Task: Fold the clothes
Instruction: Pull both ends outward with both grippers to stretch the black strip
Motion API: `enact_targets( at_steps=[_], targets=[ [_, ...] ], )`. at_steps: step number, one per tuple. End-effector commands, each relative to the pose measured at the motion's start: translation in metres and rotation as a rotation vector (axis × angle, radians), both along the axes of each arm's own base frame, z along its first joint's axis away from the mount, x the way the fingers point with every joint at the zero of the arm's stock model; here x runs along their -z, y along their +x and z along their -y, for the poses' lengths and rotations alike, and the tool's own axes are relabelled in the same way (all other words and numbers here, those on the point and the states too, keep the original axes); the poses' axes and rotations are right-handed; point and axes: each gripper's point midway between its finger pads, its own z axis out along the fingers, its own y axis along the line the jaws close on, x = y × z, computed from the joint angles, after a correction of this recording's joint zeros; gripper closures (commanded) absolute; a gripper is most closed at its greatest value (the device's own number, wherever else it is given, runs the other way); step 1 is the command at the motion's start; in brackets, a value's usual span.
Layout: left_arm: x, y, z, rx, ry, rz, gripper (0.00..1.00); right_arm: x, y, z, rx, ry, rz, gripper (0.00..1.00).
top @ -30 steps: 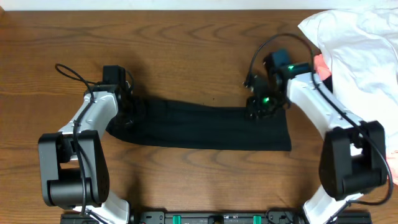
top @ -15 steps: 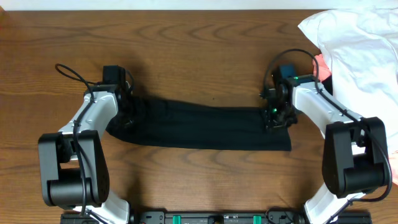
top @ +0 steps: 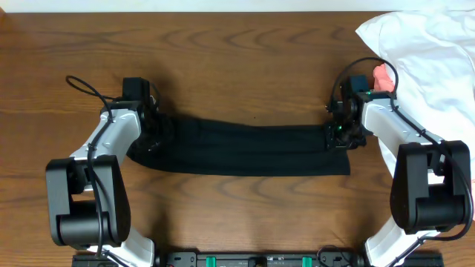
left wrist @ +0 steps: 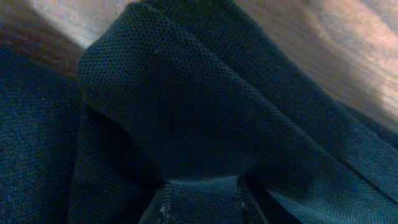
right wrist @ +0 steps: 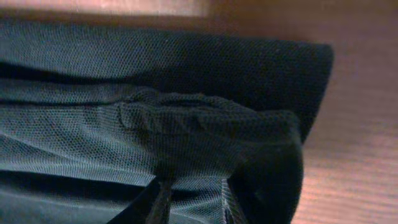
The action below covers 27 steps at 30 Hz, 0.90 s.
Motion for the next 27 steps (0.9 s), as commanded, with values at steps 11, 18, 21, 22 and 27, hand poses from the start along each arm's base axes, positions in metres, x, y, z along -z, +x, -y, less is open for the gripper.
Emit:
enact_targets(
  at_steps=[11,18,21,22,27],
  targets=[
    [-0.009,0.046,-0.007,-0.004,0.036,0.178,0.58,-0.005,0.065,-0.004,0.079,0.02,0.256,0.69],
    [-0.007,0.042,-0.007,-0.003,0.032,0.161,0.58,-0.007,0.055,-0.006,0.056,0.034,0.22,0.66],
    [-0.007,0.04,-0.007,-0.003,0.032,0.155,0.58,-0.027,0.054,-0.005,0.042,0.034,0.236,0.62],
    [-0.007,0.04,-0.007,-0.003,0.032,0.154,0.58,-0.038,0.054,-0.005,0.04,0.034,0.247,0.6],
    [-0.006,0.038,-0.006,-0.003,0.031,0.146,0.58,-0.094,0.059,0.005,0.017,0.021,0.359,0.4]
  ],
)
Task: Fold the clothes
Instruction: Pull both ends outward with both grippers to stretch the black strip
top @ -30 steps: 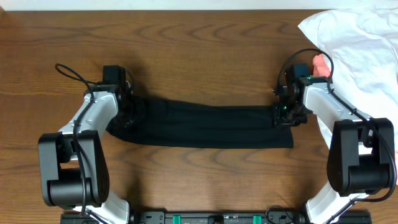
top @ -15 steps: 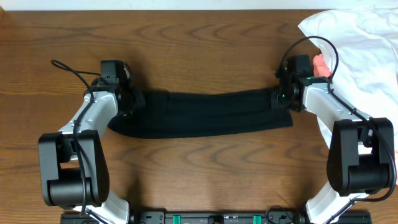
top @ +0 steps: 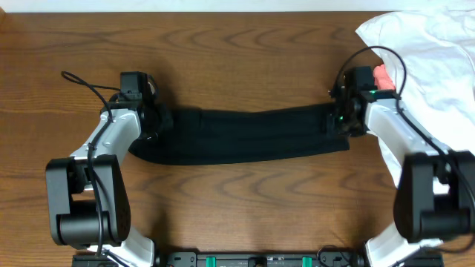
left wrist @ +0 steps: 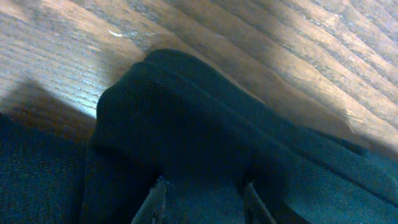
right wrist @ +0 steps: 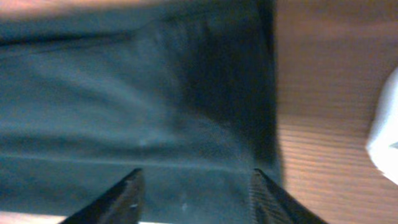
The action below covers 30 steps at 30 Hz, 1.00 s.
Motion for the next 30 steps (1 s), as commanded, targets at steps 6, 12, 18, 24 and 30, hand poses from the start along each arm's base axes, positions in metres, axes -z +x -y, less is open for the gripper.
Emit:
enact_targets(
  at_steps=[6,12,18,24,30],
  targets=[
    [0.004,-0.003,-0.003,-0.002,0.015,-0.027,0.58,-0.068,0.012,0.035,0.065,0.006,0.163,0.27],
    [0.004,-0.003,-0.003,-0.002,0.015,-0.028,0.58,-0.035,-0.008,0.036,0.048,0.081,0.019,0.23],
    [0.004,-0.003,-0.003,-0.002,0.015,-0.028,0.58,0.005,-0.018,0.019,0.005,0.186,-0.121,0.22],
    [0.004,-0.003,-0.003,-0.002,0.015,-0.028,0.58,0.037,-0.02,0.019,-0.003,0.186,-0.187,0.22],
    [0.004,-0.003,-0.003,-0.002,0.015,-0.028,0.57,0.058,-0.024,0.018,0.001,0.195,-0.238,0.21]
  ],
)
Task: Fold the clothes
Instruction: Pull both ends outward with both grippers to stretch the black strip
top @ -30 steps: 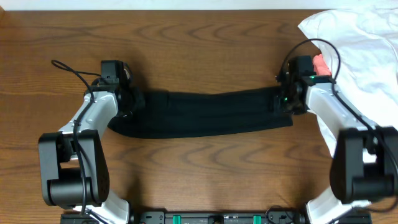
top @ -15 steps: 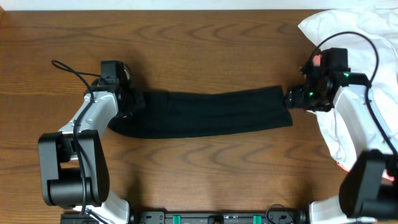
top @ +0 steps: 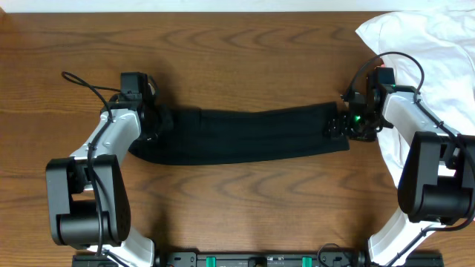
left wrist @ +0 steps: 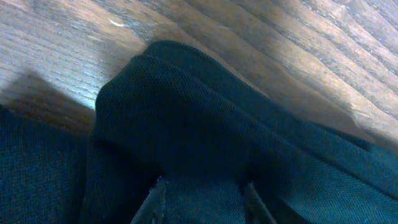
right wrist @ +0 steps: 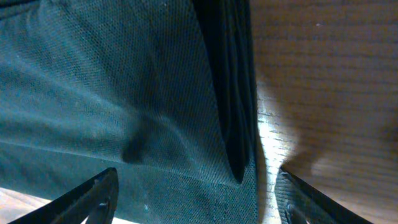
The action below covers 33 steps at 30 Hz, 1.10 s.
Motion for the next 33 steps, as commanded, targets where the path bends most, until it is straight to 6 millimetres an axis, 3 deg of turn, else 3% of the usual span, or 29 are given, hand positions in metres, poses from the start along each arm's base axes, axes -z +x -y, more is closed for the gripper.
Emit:
enact_targets(
  at_steps=[1,7,12,18,33],
  targets=[
    [0.003,0.0,-0.003,-0.002,0.016,-0.014,0.57,0.024,-0.012,-0.004,-0.015,0.027,-0.071,0.21],
    [0.003,0.0,-0.003,-0.002,0.016,-0.014,0.57,0.037,-0.015,-0.012,-0.016,0.072,-0.104,0.21],
    [0.003,0.0,-0.003,-0.001,0.016,-0.014,0.57,0.036,-0.013,-0.023,-0.016,0.137,-0.1,0.22],
    [0.003,0.0,-0.003,-0.001,0.016,-0.015,0.57,0.035,-0.018,-0.028,-0.025,0.147,-0.118,0.32],
    [0.004,-0.002,-0.003,-0.001,0.016,-0.021,0.57,0.034,-0.017,-0.031,-0.033,0.151,-0.111,0.9]
  ],
)
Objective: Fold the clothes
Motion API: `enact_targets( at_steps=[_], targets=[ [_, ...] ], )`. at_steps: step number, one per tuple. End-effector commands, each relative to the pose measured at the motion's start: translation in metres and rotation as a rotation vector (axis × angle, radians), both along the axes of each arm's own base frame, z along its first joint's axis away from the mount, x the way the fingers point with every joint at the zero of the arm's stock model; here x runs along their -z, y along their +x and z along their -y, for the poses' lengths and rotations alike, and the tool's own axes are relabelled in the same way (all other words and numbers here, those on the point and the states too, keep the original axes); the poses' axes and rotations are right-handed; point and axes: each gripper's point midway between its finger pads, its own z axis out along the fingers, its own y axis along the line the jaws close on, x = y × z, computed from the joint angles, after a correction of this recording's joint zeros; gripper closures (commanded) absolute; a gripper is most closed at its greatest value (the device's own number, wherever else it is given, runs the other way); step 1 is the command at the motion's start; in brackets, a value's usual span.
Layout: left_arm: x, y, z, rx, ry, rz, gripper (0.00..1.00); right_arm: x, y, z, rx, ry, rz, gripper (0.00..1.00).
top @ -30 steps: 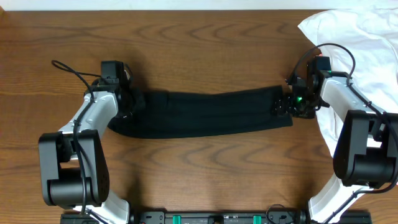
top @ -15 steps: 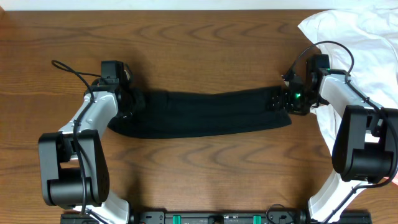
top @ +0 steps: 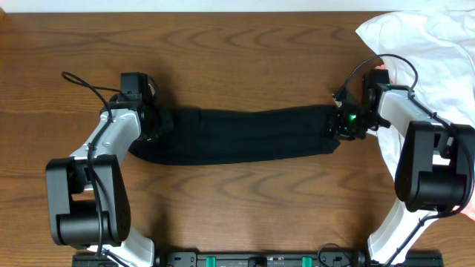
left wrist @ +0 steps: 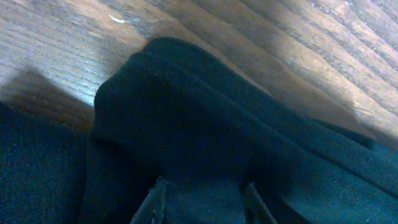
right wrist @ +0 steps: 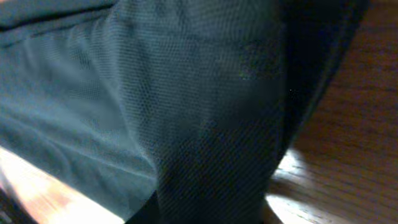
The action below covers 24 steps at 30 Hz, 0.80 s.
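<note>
A black garment (top: 237,133) lies folded into a long narrow strip across the middle of the wooden table (top: 237,44). My left gripper (top: 154,122) is at its left end, shut on a bunched fold of the black mesh cloth (left wrist: 186,112), which sits between the fingers (left wrist: 152,205). My right gripper (top: 338,127) is at the strip's right end. In the right wrist view the cloth (right wrist: 186,93) fills the frame, and a dark fold lies between the jaws, whose tips barely show at the bottom edge.
A heap of white cloth (top: 423,52) covers the table's back right corner, just beyond the right arm. A black cable loops off each wrist. The arm bases and a rail stand along the front edge (top: 237,259).
My right gripper stood open beside the strip's right end; it now sits on that end with cloth between narrower jaws. The right end has drawn in slightly leftward. The left gripper is unchanged.
Both grippers held the ends of a wider, sagging strip. Then the strip lay farther back and narrower, with the right jaws parting. After that the right gripper stood open just right of the end. It now grips that end, and the left has held throughout.
</note>
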Motion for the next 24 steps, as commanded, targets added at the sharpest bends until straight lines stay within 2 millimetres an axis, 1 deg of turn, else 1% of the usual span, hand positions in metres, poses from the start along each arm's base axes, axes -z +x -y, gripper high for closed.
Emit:
enact_targets(
  at_steps=[1,2,3,9,12,16,18,20,23,24],
  targets=[
    [0.003,0.0,-0.003,-0.001,0.016,-0.014,0.57,0.026,-0.02,0.0,-0.012,-0.047,-0.088,0.93],
    [0.003,0.0,-0.003,-0.001,0.016,-0.014,0.57,0.026,-0.019,0.002,-0.003,-0.052,-0.092,0.97],
    [0.003,0.0,-0.003,-0.001,0.016,-0.014,0.57,0.027,-0.019,0.003,0.007,-0.054,-0.093,0.99],
    [0.003,-0.001,-0.003,-0.002,0.016,-0.019,0.57,0.027,-0.013,0.011,0.063,-0.054,-0.092,0.99],
    [0.004,-0.002,-0.003,-0.002,0.016,-0.023,0.57,0.022,-0.007,0.016,0.079,-0.055,-0.074,0.99],
    [0.004,-0.004,-0.003,-0.001,0.015,-0.03,0.57,0.006,0.004,0.026,0.095,-0.08,-0.015,0.99],
    [0.003,-0.005,0.005,0.013,-0.028,-0.034,0.48,-0.007,0.01,0.03,0.104,-0.087,0.026,0.99],
    [-0.004,-0.006,0.019,0.062,-0.098,-0.019,0.44,-0.019,0.014,0.033,0.114,-0.091,0.057,0.99],
    [-0.016,-0.004,0.023,0.07,-0.121,0.013,0.43,-0.027,0.014,0.038,0.126,-0.094,0.073,0.99],
    [-0.022,-0.002,0.023,0.072,-0.119,0.031,0.41,-0.028,0.013,0.042,0.132,-0.112,0.073,0.99]
  ],
)
